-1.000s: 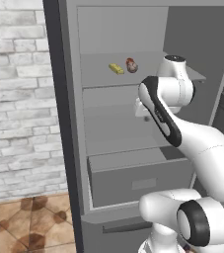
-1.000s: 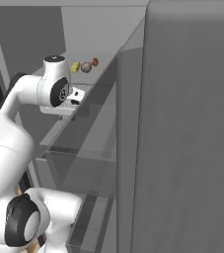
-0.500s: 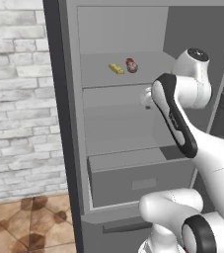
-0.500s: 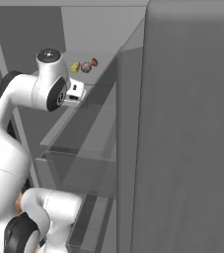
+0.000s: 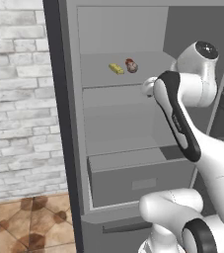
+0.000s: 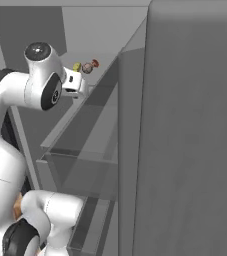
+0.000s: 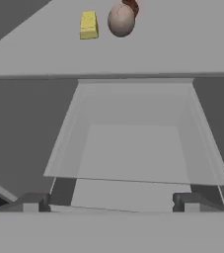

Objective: Pick the egg and butter from the fridge and place them by the bowl for mixing.

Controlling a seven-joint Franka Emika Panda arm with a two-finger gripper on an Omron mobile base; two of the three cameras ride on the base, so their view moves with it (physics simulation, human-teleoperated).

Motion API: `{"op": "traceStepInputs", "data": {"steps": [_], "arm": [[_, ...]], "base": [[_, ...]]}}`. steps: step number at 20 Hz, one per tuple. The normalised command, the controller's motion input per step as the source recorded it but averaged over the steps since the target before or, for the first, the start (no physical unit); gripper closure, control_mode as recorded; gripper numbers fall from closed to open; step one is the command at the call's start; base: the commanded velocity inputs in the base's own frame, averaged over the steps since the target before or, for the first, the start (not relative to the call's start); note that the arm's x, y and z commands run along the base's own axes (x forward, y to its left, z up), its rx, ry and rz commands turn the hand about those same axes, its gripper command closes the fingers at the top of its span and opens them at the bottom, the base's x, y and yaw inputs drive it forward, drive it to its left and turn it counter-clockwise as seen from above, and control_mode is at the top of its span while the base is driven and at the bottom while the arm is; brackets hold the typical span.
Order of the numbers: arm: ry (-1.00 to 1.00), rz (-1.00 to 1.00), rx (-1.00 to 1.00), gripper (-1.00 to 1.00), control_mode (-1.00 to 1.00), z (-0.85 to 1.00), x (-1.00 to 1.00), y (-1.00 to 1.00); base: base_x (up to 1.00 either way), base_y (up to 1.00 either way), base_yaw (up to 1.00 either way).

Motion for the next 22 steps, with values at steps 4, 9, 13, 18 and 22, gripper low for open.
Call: {"op": "traceStepInputs", "data": {"steps": [4, 9, 13, 18, 22], "arm": [[0.0, -0.12, -0.13, -1.0, -1.0, 0.53, 0.0, 0.02], [-0.01, -0.06, -0.04, -1.0, -1.0, 0.38, 0.04, -0.02], [-0.17, 0.0, 0.01, -1.0, -1.0, 0.07, 0.24, -0.01], [-0.24, 0.0, 0.0, -1.0, -1.0, -0.02, 0.33, 0.0], [-0.03, 0.0, 0.0, -1.0, -1.0, -0.01, 0.41, 0.0]], "base": [[0.0, 0.0, 0.0], [0.0, 0.0, 0.0], [0.0, 0.0, 0.0], [0.0, 0.0, 0.0], [0.0, 0.0, 0.0]]}}
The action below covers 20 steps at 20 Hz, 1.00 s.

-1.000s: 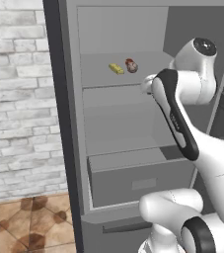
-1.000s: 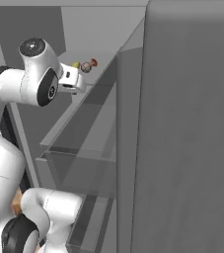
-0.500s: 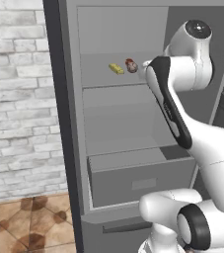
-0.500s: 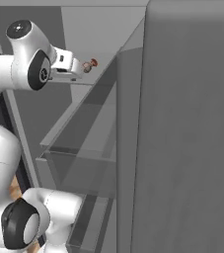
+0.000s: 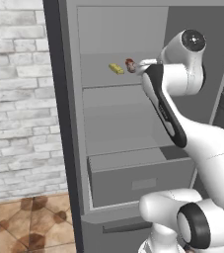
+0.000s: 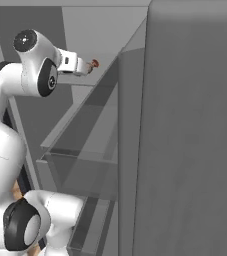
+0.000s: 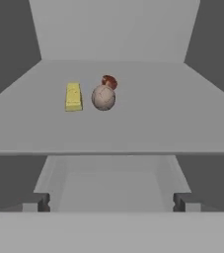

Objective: Pick the egg and butter from the fridge and place them by the bowl for mixing.

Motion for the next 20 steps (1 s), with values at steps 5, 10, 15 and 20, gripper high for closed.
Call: {"op": "traceStepInputs", "data": {"steps": [5, 10, 15, 20], "arm": [[0.02, 0.0, 0.0, -1.0, -1.0, 0.0, 0.49, 0.0], [0.04, 0.0, 0.0, -1.0, -1.0, 0.0, 0.64, 0.0], [0.01, 0.0, 0.0, -1.0, -1.0, -0.01, 0.68, 0.0], [0.0, 0.02, 0.0, -1.0, -1.0, -0.1, 0.52, 0.0]], "base": [[0.0, 0.0, 0.0], [0.0, 0.0, 0.0], [0.0, 0.0, 0.0], [0.0, 0.0, 0.0]]}}
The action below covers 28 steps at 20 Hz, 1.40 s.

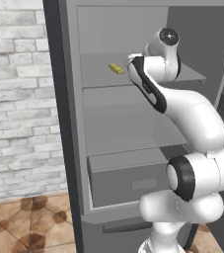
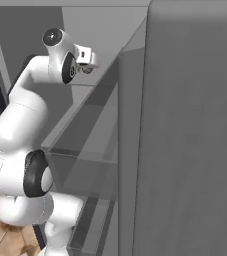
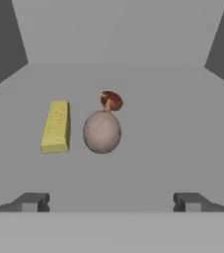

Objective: Pick the egg and butter from the fridge and place them by the bowl for mixing.

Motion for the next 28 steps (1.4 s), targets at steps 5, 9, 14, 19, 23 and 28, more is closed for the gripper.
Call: {"op": "traceStepInputs", "data": {"steps": [5, 9, 14, 19, 23, 28], "arm": [[0.0, 0.02, 0.0, -1.0, -1.0, -0.15, 0.46, 0.0], [0.0, 0.03, 0.0, -1.0, -1.0, -0.25, 0.39, 0.0], [0.0, 0.03, 0.0, -1.0, -1.0, -0.28, 0.37, 0.0], [0.0, 0.02, 0.0, -1.0, -1.0, -0.05, 0.4, 0.0], [0.0, 0.0, 0.0, -1.0, -1.0, 0.0, 0.4, 0.0], [0.04, 0.0, 0.0, -1.0, -1.0, 0.0, 0.31, 0.0]], "base": [[0.0, 0.0, 0.0], [0.0, 0.0, 0.0], [0.0, 0.0, 0.0], [0.0, 0.0, 0.0], [0.0, 0.0, 0.0], [0.0, 0.0, 0.0]]}}
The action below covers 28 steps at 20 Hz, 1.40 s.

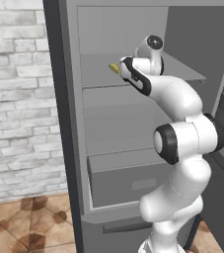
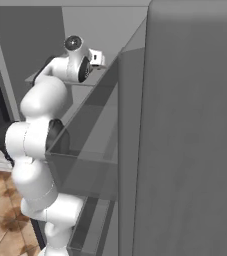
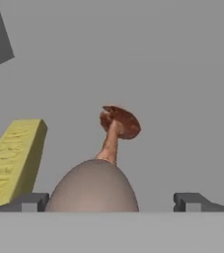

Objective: Pick the egg and butter from the fridge and place them by the bowl for mixing.

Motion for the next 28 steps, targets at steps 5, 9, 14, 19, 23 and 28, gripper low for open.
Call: {"op": "traceStepInputs", "data": {"steps": [5, 9, 14, 19, 23, 28], "arm": [[0.03, 0.0, 0.0, 1.0, -1.0, -0.03, 0.01, 0.0], [0.0, 0.0, 0.0, 1.0, -1.0, 0.0, 0.0, 0.0], [-0.01, 0.0, 0.0, 1.0, -1.0, 0.0, 0.0, 0.0], [-0.12, 0.0, 0.02, 1.0, -1.0, 0.25, -0.19, 0.0], [-0.02, 0.0, 0.0, 1.0, -1.0, 0.39, -0.69, -0.02], [-0.07, 0.0, 0.0, 1.0, -1.0, 0.35, -1.0, -0.19]], "base": [[0.0, 0.0, 0.0], [0.0, 0.0, 0.0], [0.0, 0.0, 0.0], [0.0, 0.0, 0.0], [0.0, 0.0, 0.0], [0.0, 0.0, 0.0]]}}
